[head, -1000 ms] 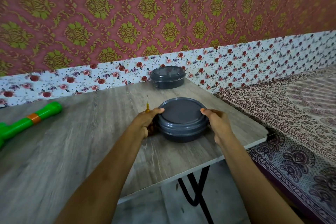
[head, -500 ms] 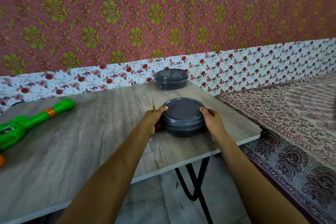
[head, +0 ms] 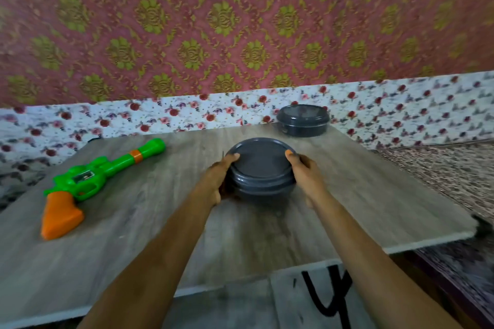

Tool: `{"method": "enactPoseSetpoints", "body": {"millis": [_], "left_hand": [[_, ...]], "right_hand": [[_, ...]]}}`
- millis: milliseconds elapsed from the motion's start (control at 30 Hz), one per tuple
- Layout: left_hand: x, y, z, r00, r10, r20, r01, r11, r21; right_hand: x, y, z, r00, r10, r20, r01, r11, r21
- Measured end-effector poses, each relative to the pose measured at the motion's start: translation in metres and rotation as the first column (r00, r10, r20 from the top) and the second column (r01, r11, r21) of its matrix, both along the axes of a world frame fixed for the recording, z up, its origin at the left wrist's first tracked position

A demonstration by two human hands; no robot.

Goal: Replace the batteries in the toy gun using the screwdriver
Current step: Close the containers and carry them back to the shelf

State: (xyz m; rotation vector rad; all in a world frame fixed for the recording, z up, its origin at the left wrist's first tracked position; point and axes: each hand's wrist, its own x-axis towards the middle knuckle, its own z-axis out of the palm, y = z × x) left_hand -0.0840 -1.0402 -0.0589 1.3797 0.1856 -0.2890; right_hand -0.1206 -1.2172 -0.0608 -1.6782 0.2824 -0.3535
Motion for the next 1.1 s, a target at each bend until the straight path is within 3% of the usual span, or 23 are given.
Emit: {"method": "enactPoseSetpoints", "body": {"millis": [167,567,700,1100], "left_hand": [[0.046,0.049,-0.004,0.993,0.109,-0.045,-0.112,0.992,-0.066],[0.163,0.065,-0.014,0.969,0.223,-0.108,-0.234,0.968,-0.094],[0.172,0.057,0.002,0.957,0.241,-0.164,-0.251,0.967,-0.043],[0.134,0.040,0.125,0.942,0.229,-0.246,-0.227,0.973,0.038]], "right_hand": [[0.060,0.045,-0.005,0.994,0.106,0.008,-0.106,0.989,0.107],[0.177,0.050,-0.014,0.996,-0.059,-0.064,0.069,0.983,0.171],[0.185,0.033,0.001,0.987,-0.104,-0.121,0.125,0.975,0.186],[0.130,0.009,0.114,0.894,-0.204,-0.400,0.325,0.908,0.263]]}}
